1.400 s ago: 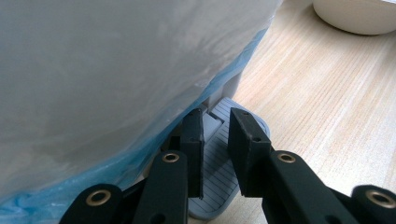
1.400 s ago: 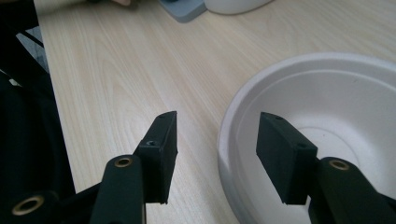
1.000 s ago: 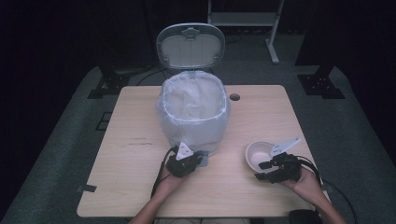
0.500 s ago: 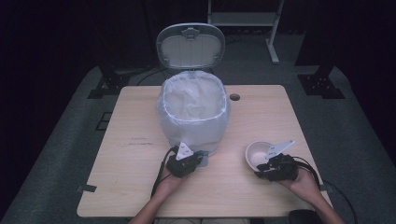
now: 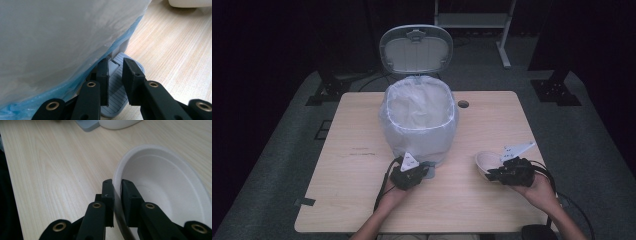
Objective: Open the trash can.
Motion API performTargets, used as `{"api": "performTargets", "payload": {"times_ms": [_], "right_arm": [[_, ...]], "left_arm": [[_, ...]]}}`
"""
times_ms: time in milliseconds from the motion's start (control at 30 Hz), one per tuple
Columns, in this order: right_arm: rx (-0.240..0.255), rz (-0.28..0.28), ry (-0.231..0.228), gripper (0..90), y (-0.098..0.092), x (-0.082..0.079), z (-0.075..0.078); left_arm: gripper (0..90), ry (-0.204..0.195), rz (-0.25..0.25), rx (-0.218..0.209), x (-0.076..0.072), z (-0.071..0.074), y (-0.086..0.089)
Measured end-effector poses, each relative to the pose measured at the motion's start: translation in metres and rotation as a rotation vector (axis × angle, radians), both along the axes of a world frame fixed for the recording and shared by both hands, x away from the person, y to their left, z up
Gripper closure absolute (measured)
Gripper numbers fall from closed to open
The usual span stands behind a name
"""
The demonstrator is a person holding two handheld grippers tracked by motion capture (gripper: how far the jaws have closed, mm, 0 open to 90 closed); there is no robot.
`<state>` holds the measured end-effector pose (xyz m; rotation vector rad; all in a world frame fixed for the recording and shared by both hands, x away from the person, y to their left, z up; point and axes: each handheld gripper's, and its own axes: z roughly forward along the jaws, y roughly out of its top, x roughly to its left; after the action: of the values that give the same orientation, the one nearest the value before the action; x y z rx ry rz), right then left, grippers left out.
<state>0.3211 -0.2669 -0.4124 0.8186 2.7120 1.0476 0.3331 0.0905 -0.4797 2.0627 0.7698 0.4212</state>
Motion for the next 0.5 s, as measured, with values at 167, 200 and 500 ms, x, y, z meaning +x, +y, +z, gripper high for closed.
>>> {"api": "performTargets", "payload": {"times_ms": [167, 200, 500], "right_arm": [[0.041, -0.012, 0.012, 81.6, -0.002, 0.003, 0.007], [0.049, -0.015, 0.017, 81.8, -0.002, 0.003, 0.008], [0.088, -0.027, 0.031, 83.3, -0.005, 0.007, 0.02]], "left_arm": [[75.7, 0.0, 0.0, 0.0, 0.0, 0.0, 0.0], [75.7, 0.0, 0.0, 0.0, 0.0, 0.0, 0.0], [75.7, 0.0, -0.001, 0.001, 0.0, 0.0, 0.0]]}}
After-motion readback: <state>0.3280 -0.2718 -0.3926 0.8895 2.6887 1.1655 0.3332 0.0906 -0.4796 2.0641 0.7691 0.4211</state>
